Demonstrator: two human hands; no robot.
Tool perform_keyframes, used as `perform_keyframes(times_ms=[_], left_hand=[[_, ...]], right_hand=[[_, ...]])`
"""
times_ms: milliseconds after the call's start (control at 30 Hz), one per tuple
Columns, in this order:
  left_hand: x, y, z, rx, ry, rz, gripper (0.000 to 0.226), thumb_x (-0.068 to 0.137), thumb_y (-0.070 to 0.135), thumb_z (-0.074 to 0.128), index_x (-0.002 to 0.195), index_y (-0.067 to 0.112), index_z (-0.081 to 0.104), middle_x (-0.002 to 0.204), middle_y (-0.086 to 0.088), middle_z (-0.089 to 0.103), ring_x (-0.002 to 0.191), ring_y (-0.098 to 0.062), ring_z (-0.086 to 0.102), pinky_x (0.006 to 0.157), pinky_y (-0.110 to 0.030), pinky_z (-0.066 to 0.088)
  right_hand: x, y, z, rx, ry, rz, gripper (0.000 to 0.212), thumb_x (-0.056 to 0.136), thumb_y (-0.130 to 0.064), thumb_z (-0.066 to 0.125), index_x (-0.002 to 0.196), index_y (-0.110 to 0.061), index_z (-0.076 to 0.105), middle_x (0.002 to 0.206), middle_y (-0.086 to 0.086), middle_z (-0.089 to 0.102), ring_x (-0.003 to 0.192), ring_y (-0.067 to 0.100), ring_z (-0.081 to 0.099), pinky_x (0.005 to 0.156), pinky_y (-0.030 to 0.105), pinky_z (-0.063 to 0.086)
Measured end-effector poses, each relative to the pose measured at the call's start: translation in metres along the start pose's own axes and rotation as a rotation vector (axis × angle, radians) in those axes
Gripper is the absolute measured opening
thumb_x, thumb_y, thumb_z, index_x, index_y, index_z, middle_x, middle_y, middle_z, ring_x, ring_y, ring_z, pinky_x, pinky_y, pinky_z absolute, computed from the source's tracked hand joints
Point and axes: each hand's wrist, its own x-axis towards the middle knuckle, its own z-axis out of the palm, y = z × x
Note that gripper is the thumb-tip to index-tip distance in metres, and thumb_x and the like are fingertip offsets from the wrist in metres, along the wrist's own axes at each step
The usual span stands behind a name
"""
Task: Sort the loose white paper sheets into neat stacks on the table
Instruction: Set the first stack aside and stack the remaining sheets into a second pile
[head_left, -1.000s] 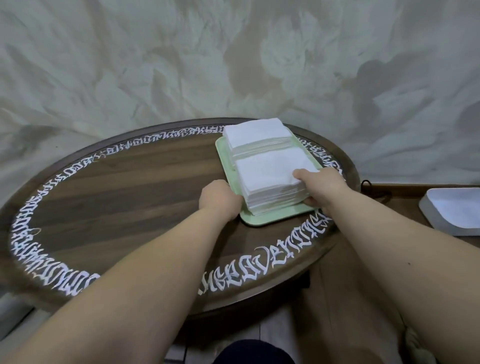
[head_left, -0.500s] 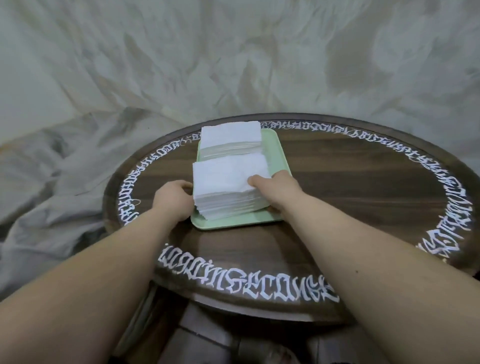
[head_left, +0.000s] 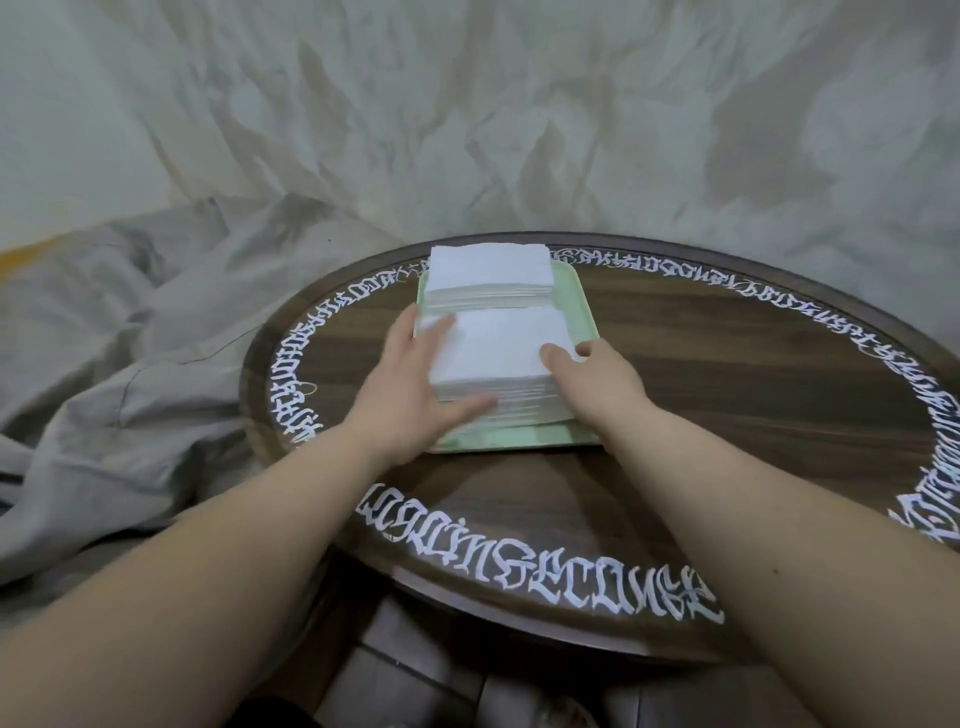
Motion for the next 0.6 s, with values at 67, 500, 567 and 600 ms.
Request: perform_keyframes(times_ms=[67, 500, 567, 600], left_hand=[[-0.004, -0.002, 0.003, 0.189, -0.133, 0.033, 0.096, 0.071, 0.053, 0.075, 0.148, 0.039, 0.019, 0.160, 0.003, -0.005, 0.143, -0.022, 0.023, 0.108, -0.033, 0.031], [-0.032, -0.012, -0.006, 0.212, -0.118, -0.046, 0.126, 0.061, 0.050, 0.084, 0.149, 0.037, -0.006, 0.160, 0.003, 0.008, 0.138, -0.025, 0.035, 0.102, -0.042, 0.041], [-0.030, -0.013, -0.007, 0.151, -0.075, -0.047, 0.121, 0.064, 0.043, 0.085, 0.149, 0.035, -0.001, 0.147, 0.001, 0.041, 0.129, -0.024, 0.046, 0.097, -0.039, 0.044], [-0.028, -0.013, -0.007, 0.153, -0.068, -0.072, 0.119, 0.066, 0.041, 0.084, 0.150, 0.032, -0.001, 0.138, -0.002, 0.052, 0.123, -0.026, 0.052, 0.094, -0.037, 0.046]], right_hand=[[-0.004, -0.002, 0.001, -0.069, -0.020, -0.011, 0.063, 0.093, -0.051, 0.043, 0.141, -0.011, 0.036, 0.140, 0.010, 0.047, 0.125, 0.030, 0.045, 0.095, 0.034, 0.038], [-0.032, 0.033, -0.013, -0.482, -0.091, -0.346, 0.108, 0.065, -0.053, 0.077, 0.146, -0.015, 0.016, 0.144, 0.005, 0.033, 0.130, 0.023, 0.038, 0.102, 0.035, 0.038], [-0.027, 0.031, -0.007, -0.476, -0.054, -0.350, 0.106, 0.066, -0.049, 0.079, 0.144, -0.014, 0.017, 0.142, 0.006, 0.035, 0.128, 0.024, 0.040, 0.101, 0.036, 0.040], [-0.023, 0.029, -0.004, -0.469, -0.048, -0.351, 0.106, 0.066, -0.048, 0.079, 0.145, -0.012, 0.017, 0.143, 0.007, 0.035, 0.130, 0.024, 0.038, 0.102, 0.036, 0.039]])
